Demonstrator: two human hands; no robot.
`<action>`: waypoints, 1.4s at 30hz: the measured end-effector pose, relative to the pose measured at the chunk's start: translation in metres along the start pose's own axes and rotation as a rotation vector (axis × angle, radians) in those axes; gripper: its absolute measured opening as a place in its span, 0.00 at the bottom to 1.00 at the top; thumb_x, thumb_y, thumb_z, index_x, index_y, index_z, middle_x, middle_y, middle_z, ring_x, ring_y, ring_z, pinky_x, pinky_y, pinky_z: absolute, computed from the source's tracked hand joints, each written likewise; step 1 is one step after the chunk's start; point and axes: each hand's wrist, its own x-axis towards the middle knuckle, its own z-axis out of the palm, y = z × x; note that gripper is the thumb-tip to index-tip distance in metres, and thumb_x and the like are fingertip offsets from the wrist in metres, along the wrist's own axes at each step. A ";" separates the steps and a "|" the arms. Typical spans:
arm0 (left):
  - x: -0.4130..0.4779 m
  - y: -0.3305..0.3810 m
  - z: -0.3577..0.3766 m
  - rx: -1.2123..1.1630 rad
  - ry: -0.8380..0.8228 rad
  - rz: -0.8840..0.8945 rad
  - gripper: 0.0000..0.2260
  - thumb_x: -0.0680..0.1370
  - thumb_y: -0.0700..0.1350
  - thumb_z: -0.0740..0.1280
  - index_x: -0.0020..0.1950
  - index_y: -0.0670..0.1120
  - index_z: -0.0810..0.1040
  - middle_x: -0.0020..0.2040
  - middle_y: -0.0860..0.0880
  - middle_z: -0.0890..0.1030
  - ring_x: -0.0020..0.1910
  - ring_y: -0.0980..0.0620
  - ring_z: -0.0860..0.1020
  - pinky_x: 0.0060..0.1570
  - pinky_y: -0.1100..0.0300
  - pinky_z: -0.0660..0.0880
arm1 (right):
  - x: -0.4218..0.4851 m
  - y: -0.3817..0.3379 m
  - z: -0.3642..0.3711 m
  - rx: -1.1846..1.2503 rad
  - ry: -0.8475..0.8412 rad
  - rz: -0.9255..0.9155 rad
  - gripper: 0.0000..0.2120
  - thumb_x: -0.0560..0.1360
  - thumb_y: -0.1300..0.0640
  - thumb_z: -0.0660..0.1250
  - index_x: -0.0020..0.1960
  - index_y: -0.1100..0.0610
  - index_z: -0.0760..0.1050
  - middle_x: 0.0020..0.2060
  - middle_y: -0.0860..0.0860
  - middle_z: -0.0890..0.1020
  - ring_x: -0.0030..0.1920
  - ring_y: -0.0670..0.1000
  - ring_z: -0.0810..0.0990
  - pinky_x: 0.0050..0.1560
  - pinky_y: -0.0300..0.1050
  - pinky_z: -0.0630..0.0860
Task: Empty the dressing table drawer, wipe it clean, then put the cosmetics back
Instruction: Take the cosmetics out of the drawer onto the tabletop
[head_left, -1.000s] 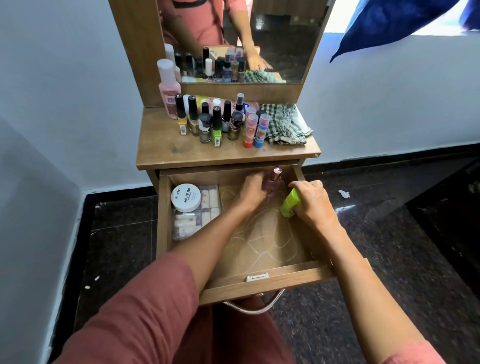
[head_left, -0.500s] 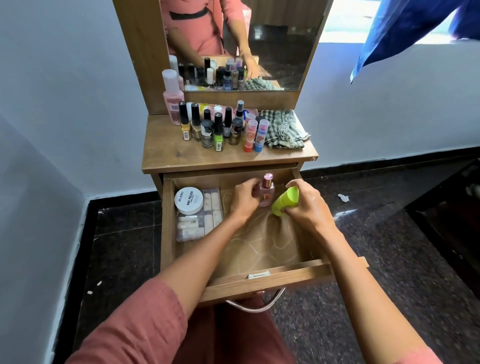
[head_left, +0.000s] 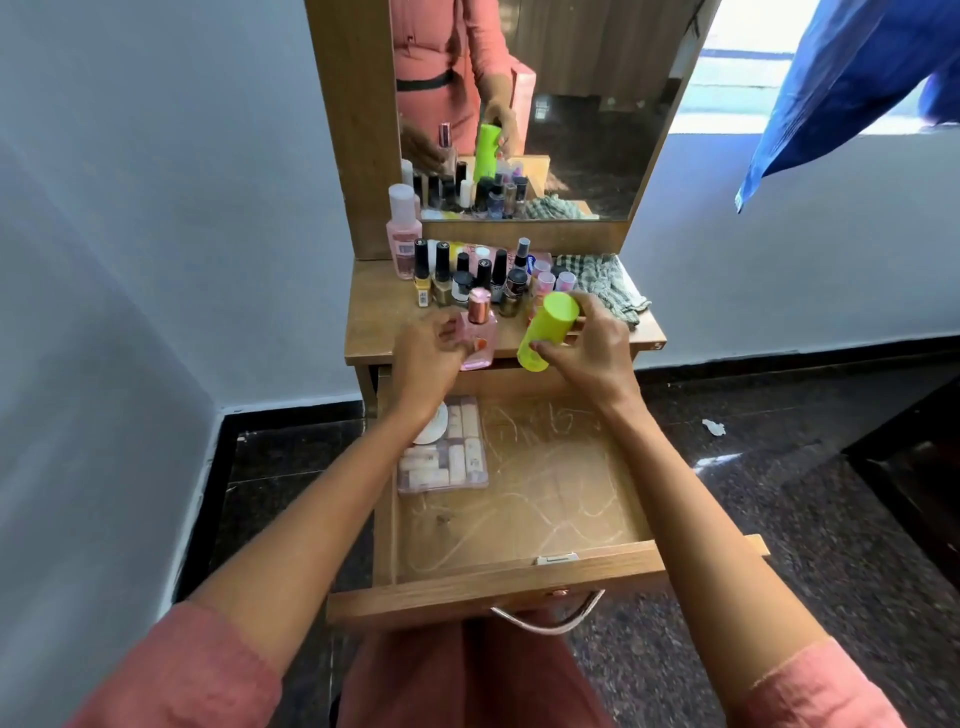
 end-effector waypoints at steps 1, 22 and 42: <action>0.004 0.000 -0.004 -0.007 0.022 -0.005 0.16 0.71 0.35 0.70 0.59 0.39 0.77 0.55 0.41 0.81 0.55 0.48 0.79 0.54 0.60 0.74 | 0.003 -0.005 0.003 0.011 0.014 -0.005 0.27 0.65 0.65 0.75 0.61 0.65 0.70 0.54 0.62 0.79 0.50 0.51 0.74 0.48 0.29 0.66; 0.044 -0.014 0.006 0.060 0.087 0.025 0.15 0.71 0.32 0.69 0.58 0.38 0.77 0.53 0.40 0.81 0.52 0.46 0.79 0.54 0.56 0.76 | 0.019 -0.019 0.046 0.017 0.081 0.054 0.29 0.70 0.64 0.71 0.68 0.62 0.64 0.63 0.58 0.74 0.65 0.54 0.71 0.66 0.43 0.66; -0.063 -0.058 0.007 0.064 0.158 -0.206 0.07 0.75 0.34 0.64 0.51 0.40 0.79 0.51 0.44 0.80 0.50 0.51 0.78 0.45 0.76 0.70 | -0.060 0.033 0.073 0.046 -0.171 0.334 0.08 0.70 0.65 0.69 0.48 0.66 0.77 0.47 0.61 0.81 0.43 0.51 0.76 0.46 0.41 0.72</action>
